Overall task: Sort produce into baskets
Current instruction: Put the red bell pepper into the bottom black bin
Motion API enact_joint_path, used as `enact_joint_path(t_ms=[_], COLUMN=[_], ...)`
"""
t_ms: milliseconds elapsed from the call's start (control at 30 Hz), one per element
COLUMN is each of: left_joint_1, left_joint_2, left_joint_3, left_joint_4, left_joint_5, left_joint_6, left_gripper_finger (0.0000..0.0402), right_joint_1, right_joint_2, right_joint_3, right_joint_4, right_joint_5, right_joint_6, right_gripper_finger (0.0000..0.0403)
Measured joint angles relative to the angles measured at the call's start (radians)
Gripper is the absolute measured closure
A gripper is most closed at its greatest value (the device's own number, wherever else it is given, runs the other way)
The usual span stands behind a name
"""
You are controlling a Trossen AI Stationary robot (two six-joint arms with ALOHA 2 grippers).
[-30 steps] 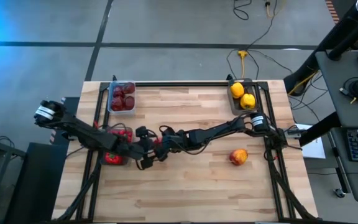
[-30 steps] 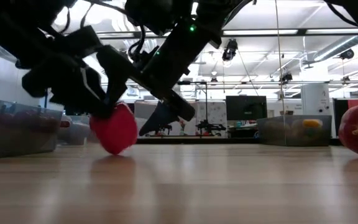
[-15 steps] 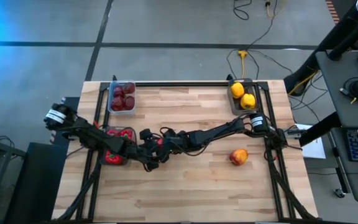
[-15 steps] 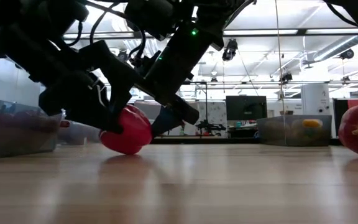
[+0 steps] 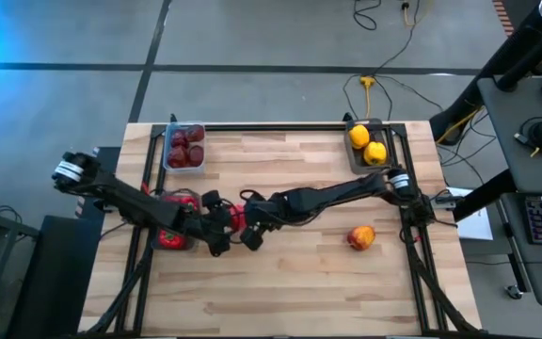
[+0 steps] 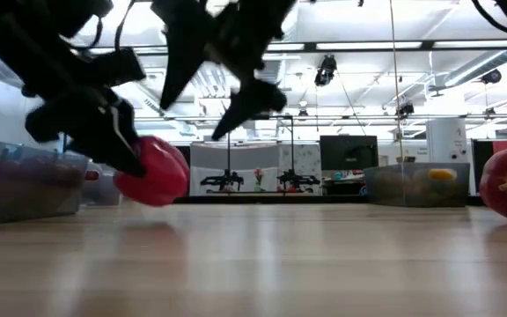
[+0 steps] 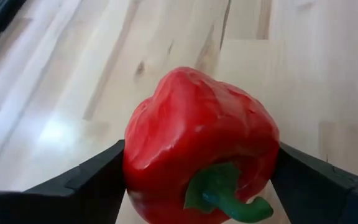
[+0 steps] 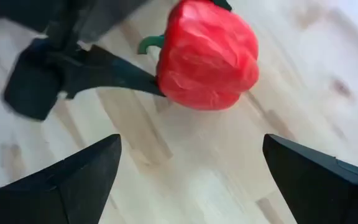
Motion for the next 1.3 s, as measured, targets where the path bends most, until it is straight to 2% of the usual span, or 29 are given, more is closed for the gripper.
enact_joint_path(t_ms=[133, 233, 367, 467, 600, 700, 900, 1100, 1300], left_joint_1=[0.001, 0.0, 0.0, 0.0, 0.0, 0.0, 0.0, 0.0, 0.0], left_joint_2=[-0.101, -0.157, -0.181, -0.184, -0.184, -0.194, -0.19, -0.187, -0.188], left_joint_3=[0.075, 0.212, 0.417, 0.539, 0.613, 0.584, 0.438, 0.339, 0.298], left_joint_4=[-0.237, -0.474, -0.871, -1.148, -1.352, -1.387, -1.29, -1.126, -1.072], left_joint_5=[0.056, 0.122, 0.226, 0.294, 0.34, 0.361, 0.46, 0.471, 0.471], left_joint_6=[0.013, 0.034, 0.029, -0.03, -0.137, -0.175, -0.198, -0.187, -0.179], left_gripper_finger=[0.0076, 0.0075, 0.0075, 0.0075, 0.0075, 0.0075, 0.0075, 0.0075, 0.0075], right_joint_1=[0.002, 0.005, 0.018, 0.034, 0.069, 0.091, 0.13, 0.156, 0.162], right_joint_2=[-0.029, -0.037, -0.038, -0.038, -0.038, -0.038, -0.034, -0.034, -0.034], right_joint_3=[0.136, 0.241, 0.343, 0.389, 0.4, 0.384, 0.353, 0.328, 0.314], right_joint_4=[-0.186, -0.309, -0.424, -0.466, -0.481, -0.482, -0.483, -0.483, -0.477], right_joint_5=[0.007, 0.034, 0.061, 0.078, 0.133, 0.15, 0.189, 0.192, 0.193], right_joint_6=[-0.045, -0.059, -0.077, -0.077, -0.08, -0.055, 0.015, 0.073, 0.105], right_gripper_finger=[0.002, 0.002, 0.002, 0.0021, 0.0021, 0.0021, 0.0021, 0.0021, 0.0021])
